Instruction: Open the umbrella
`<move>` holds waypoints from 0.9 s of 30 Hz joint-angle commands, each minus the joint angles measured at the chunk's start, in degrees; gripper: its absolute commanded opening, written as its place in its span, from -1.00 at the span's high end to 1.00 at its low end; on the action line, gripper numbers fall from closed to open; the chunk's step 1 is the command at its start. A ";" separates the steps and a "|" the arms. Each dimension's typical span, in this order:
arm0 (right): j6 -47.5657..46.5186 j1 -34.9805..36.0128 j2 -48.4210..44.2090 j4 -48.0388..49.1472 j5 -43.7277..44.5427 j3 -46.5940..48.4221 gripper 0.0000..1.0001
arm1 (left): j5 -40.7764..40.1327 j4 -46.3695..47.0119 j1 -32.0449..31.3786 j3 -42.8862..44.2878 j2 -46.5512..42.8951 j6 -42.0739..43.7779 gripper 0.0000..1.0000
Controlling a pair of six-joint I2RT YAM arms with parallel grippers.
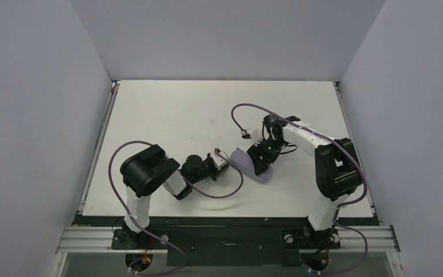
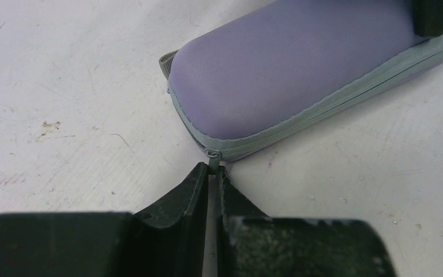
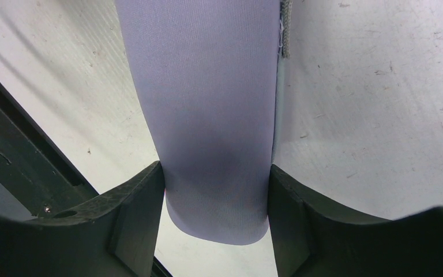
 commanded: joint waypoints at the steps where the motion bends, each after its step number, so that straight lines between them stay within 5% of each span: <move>1: -2.44 -0.11 0.10 1.19 2.74 -0.86 0.49 | -6.85 -1.36 1.31 -0.49 -1.53 0.06 0.84; 4: -2.44 -0.19 0.03 1.22 2.74 -0.92 0.51 | -5.63 -0.96 0.46 -0.80 -1.86 1.76 0.30; 9: -2.18 -0.21 0.00 1.21 2.69 -0.84 0.52 | -5.55 -0.02 -2.93 -1.74 -2.00 3.99 0.21; 27: -4.41 -0.55 -1.24 0.91 2.95 -2.60 0.59 | -9.72 -0.68 -3.17 2.22 1.42 4.83 0.87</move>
